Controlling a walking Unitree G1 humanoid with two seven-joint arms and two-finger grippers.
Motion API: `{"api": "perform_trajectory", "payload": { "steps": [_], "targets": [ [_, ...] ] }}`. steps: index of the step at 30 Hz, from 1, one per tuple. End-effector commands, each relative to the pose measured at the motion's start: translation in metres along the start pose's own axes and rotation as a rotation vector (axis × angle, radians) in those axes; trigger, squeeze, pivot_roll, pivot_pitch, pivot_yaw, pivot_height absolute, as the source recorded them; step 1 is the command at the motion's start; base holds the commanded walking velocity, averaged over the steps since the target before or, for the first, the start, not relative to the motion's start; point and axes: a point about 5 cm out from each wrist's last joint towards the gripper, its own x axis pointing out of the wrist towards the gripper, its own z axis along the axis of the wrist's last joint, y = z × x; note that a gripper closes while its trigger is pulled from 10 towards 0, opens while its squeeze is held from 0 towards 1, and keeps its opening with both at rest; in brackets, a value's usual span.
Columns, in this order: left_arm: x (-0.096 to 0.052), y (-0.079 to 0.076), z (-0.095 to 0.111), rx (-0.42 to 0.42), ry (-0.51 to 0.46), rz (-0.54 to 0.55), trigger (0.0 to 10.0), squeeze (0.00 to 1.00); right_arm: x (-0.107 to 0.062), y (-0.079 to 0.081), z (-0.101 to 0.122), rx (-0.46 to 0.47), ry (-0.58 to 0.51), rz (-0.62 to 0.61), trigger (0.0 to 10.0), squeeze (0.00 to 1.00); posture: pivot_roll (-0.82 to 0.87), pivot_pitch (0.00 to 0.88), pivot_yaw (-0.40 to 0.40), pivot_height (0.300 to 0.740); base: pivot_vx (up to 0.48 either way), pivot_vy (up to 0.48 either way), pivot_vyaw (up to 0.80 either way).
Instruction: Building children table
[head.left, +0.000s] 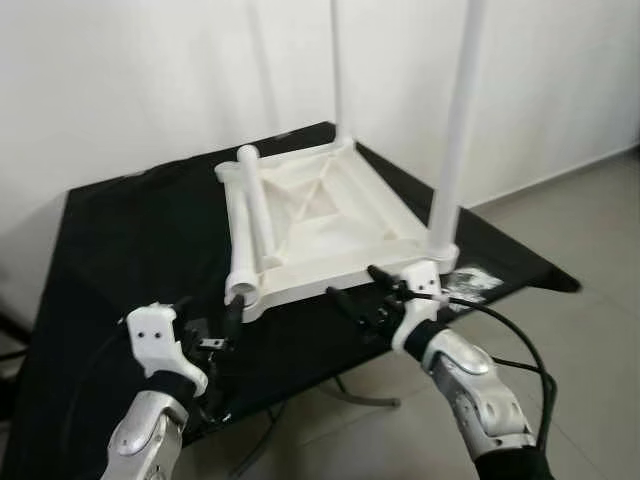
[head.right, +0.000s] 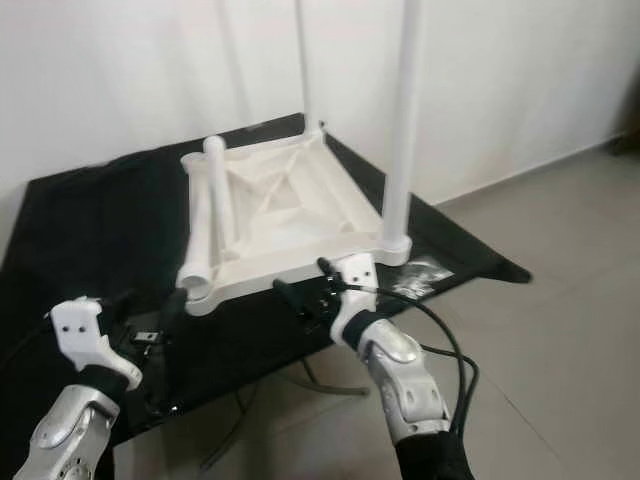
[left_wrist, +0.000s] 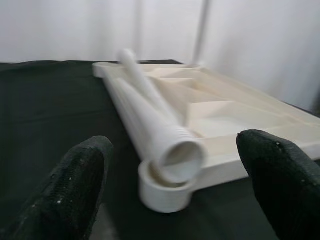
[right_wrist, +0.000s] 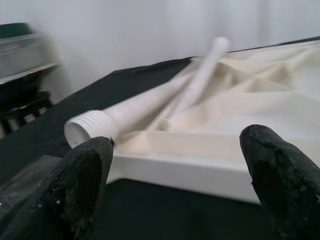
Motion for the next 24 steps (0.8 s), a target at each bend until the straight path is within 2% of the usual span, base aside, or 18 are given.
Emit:
{"api": "perform_trajectory", "payload": {
  "steps": [1,5,15,17,19,20,22,23,24],
  "targets": [
    [-0.002,0.005,-0.002,0.006,0.013,0.016,10.0,0.00,0.004,0.004,0.002,0.011,-0.012,0.011,10.0,0.00,-0.09,0.000,0.081,0.740,0.386,0.000,0.00],
    [-0.002,0.005,-0.002,0.006,0.013,0.013,10.0,0.00,0.004,0.005,0.002,0.019,-0.020,0.021,10.0,0.00,-0.09,0.000,0.082,0.740,0.392,0.000,0.51],
    [-0.001,0.006,0.002,0.010,-0.004,-0.005,10.0,0.00,0.003,0.006,0.004,0.040,-0.038,0.041,10.0,0.00,-0.09,0.000,0.080,0.740,0.391,0.000,0.00],
    [-0.001,0.007,0.006,0.027,-0.015,-0.013,10.0,0.00,0.003,0.007,0.004,0.041,-0.039,0.042,10.0,0.00,-0.10,0.000,0.083,0.740,0.000,0.000,0.00],
    [0.000,0.007,0.015,0.098,-0.024,-0.078,10.0,0.00,0.002,0.008,0.004,0.042,-0.039,0.044,10.0,0.00,-0.10,0.000,0.084,0.740,0.000,0.000,0.00],
    [0.000,0.007,0.015,0.098,-0.024,-0.078,10.0,0.00,0.002,0.008,0.004,0.042,-0.039,0.044,10.0,0.00,-0.10,0.000,0.084,0.740,0.000,0.000,0.00],
    [-0.002,0.003,0.023,0.172,-0.008,-0.186,10.0,0.00,0.002,0.008,0.004,0.043,-0.038,0.044,10.0,0.00,-0.10,0.000,0.083,0.740,0.000,0.000,0.00],
    [-0.009,0.000,0.029,0.254,0.032,-0.312,10.0,0.00,0.001,0.008,0.004,0.045,-0.036,0.043,10.0,0.00,-0.09,0.000,0.085,0.740,0.000,0.000,0.00],
    [-0.009,0.000,0.029,0.254,0.032,-0.312,10.0,0.00,0.001,0.008,0.004,0.045,-0.036,0.043,10.0,0.00,-0.09,0.000,0.085,0.740,0.000,0.000,0.00]
  ]
}}
